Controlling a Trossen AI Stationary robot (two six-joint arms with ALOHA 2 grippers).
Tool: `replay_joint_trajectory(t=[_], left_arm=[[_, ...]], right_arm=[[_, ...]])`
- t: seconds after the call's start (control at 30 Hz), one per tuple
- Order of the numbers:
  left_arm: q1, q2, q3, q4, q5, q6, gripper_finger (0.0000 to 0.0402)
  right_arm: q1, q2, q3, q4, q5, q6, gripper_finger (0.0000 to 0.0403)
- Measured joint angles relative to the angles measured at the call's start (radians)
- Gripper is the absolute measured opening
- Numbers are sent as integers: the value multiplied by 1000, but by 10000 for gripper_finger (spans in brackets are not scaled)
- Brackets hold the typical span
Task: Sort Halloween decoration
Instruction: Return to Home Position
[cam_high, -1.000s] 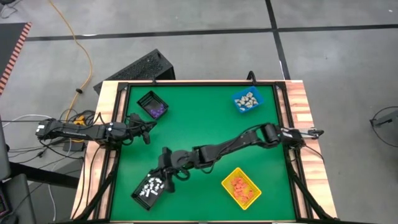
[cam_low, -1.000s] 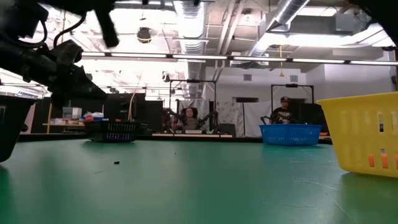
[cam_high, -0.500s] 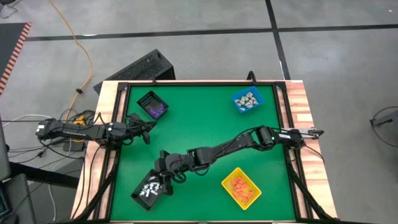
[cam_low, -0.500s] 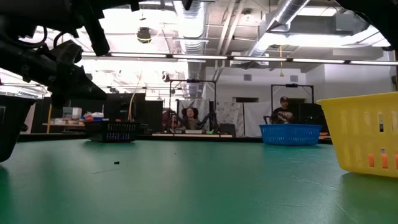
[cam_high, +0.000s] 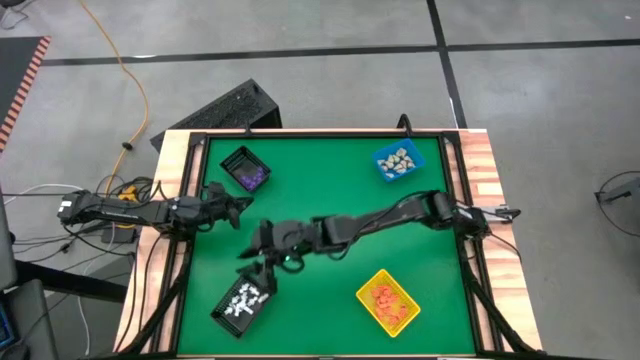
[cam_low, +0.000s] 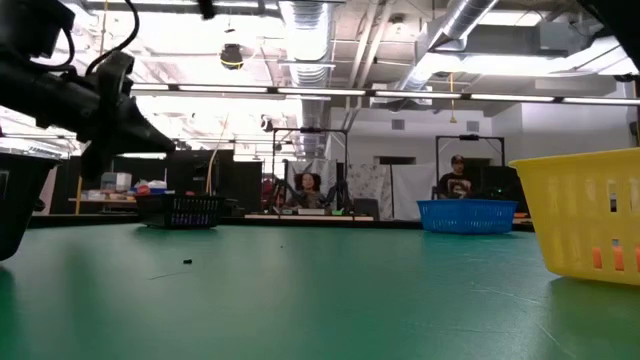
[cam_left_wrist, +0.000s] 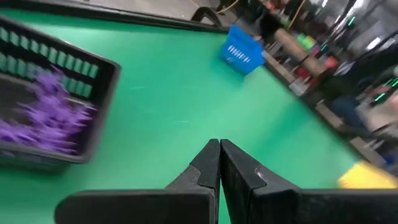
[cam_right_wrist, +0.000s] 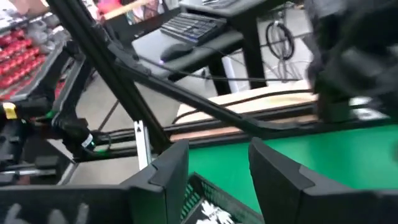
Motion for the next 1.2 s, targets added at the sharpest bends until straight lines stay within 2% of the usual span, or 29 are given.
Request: replay_joint_trajectory(t=[0.2, 0.3, 0.4, 0.47, 0.6, 0.7, 0.83, 0.93, 1.1, 1.2], left_arm=[[0, 0, 0, 96, 18, -172, 0], [0, 0, 0, 126, 21, -171, 0], [0, 0, 0, 167, -19, -183, 0], [1, 0, 0, 210, 18, -230, 0], [4, -3, 5, 332, 51, -125, 0], [9, -13, 54, 358, 44, -41, 0], [24, -18, 154, 276, 14, 76, 0], [37, -17, 234, 151, -16, 131, 0], [56, -18, 343, -56, -53, 152, 0], [57, -19, 360, -70, -27, 189, 0]], right_arm=[[-27, -192, 0, -284, 0, -113, 178], [-41, -303, 0, -526, 0, -229, 178], [-52, -396, 0, -682, 71, -197, 178], [-58, -449, 0, -761, 87, -227, 178], [-63, -553, 0, -907, 116, -258, 178], [-75, -617, 0, -1015, 109, -290, 178], [-86, -719, -48, -1018, 106, -356, 178], [-104, -833, -182, -988, 83, -354, 178], [-127, -1088, -613, -639, 47, -344, 178], [-141, -1244, -883, -398, 38, -283, 178]])
